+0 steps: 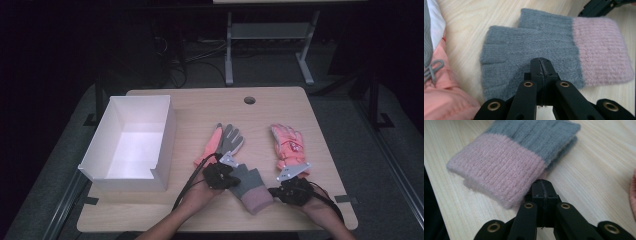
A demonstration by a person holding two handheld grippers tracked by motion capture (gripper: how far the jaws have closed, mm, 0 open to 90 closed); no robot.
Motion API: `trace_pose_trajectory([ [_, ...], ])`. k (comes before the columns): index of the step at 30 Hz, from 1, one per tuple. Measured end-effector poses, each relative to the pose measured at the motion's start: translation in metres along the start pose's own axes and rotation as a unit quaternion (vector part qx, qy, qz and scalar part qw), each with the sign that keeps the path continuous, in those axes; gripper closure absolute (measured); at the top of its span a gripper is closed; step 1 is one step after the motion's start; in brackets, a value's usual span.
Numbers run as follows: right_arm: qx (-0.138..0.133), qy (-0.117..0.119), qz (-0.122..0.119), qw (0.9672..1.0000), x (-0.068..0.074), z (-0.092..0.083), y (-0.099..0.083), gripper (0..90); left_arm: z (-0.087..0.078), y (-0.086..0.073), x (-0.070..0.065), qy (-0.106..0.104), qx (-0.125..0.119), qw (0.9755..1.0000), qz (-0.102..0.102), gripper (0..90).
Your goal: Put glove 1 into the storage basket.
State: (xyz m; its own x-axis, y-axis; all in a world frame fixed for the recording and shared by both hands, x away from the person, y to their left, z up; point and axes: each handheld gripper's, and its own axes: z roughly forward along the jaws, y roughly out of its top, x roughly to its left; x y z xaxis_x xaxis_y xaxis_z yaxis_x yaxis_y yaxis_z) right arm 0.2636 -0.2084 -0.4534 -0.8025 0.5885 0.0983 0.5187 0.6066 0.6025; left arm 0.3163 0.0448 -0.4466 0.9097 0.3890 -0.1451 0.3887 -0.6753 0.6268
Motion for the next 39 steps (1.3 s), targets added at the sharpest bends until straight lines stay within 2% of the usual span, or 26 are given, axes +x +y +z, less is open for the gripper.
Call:
trace_pose_trajectory([
  [2, 0.004, 0.006, -0.002, 1.0000, 0.002, 0.000, 0.001, 90.0, 0.002, 0.002, 0.001, 0.001, -0.002, 1.0000, -0.004, 89.6],
  [3, 0.004, 0.008, -0.006, 0.9999, 0.002, 0.001, 0.001, 90.0, 0.002, 0.003, 0.003, 0.002, 0.002, 1.0000, 0.000, 89.6],
  [4, 0.005, 0.011, -0.007, 0.9999, 0.003, 0.001, 0.001, 90.0, 0.003, 0.004, 0.002, 0.002, -0.002, 1.0000, -0.008, 89.6],
  [5, 0.006, 0.016, -0.008, 0.9998, 0.004, 0.002, 0.001, 90.0, 0.003, 0.005, 0.004, 0.003, 0.004, 1.0000, 0.000, 89.6],
  [8, 0.007, 0.028, -0.015, 0.9995, 0.008, 0.004, 0.002, 90.0, 0.004, 0.008, 0.007, 0.005, 0.002, 1.0000, -0.004, 89.6],
  [9, 0.008, 0.031, -0.016, 0.9993, 0.010, 0.005, 0.002, 90.0, 0.005, 0.008, 0.007, 0.006, -0.003, 0.9999, -0.009, 89.6],
  [11, 0.009, 0.039, -0.023, 0.9989, 0.013, 0.006, 0.003, 90.0, 0.003, 0.010, 0.011, 0.005, 0.004, 1.0000, -0.004, 89.6],
  [13, 0.009, 0.045, -0.030, 0.9985, 0.018, 0.008, 0.005, 90.0, 0.004, 0.010, 0.012, 0.005, -0.004, 0.9999, -0.010, 89.6],
  [15, 0.009, 0.054, -0.037, 0.9978, 0.022, 0.010, 0.007, 90.0, 0.004, 0.010, 0.013, 0.004, -0.002, 0.9999, -0.012, 89.6],
  [24, 0.004, 0.085, -0.061, 0.9945, 0.040, 0.020, 0.016, 90.0, 0.007, 0.016, 0.015, 0.002, 0.008, 1.0000, -0.003, 89.6],
  [25, 0.005, 0.086, -0.071, 0.9938, 0.040, 0.022, 0.017, 90.0, 0.007, 0.017, 0.015, 0.000, 0.011, 0.9999, 0.001, 89.6],
  [26, 0.004, 0.092, -0.065, 0.9936, 0.044, 0.023, 0.019, 90.0, 0.008, 0.017, 0.015, 0.001, 0.010, 0.9999, 0.000, 89.6],
  [27, 0.004, 0.092, -0.073, 0.9930, 0.045, 0.025, 0.020, 90.0, 0.008, 0.018, 0.015, 0.001, 0.016, 0.9998, 0.007, 89.6],
  [31, 0.003, 0.100, -0.097, 0.9902, 0.054, 0.034, 0.029, 90.0, 0.008, 0.018, 0.014, -0.001, 0.014, 0.9999, 0.005, 89.7],
  [33, 0.000, 0.106, -0.101, 0.9892, 0.059, 0.039, 0.033, 90.0, 0.009, 0.018, 0.014, -0.004, 0.015, 0.9999, 0.007, 89.6],
  [34, 0.000, 0.107, -0.112, 0.9879, 0.061, 0.042, 0.035, 90.0, 0.009, 0.018, 0.014, -0.003, 0.018, 0.9998, 0.011, 89.6],
  [36, -0.002, 0.109, -0.118, 0.9871, 0.062, 0.043, 0.037, 90.0, 0.009, 0.018, 0.013, -0.002, 0.014, 0.9999, 0.007, 89.6],
  [39, -0.009, 0.107, -0.108, 0.9884, 0.059, 0.037, 0.033, 90.0, 0.005, 0.018, 0.013, -0.008, 0.009, 0.9999, 0.003, 89.5],
])
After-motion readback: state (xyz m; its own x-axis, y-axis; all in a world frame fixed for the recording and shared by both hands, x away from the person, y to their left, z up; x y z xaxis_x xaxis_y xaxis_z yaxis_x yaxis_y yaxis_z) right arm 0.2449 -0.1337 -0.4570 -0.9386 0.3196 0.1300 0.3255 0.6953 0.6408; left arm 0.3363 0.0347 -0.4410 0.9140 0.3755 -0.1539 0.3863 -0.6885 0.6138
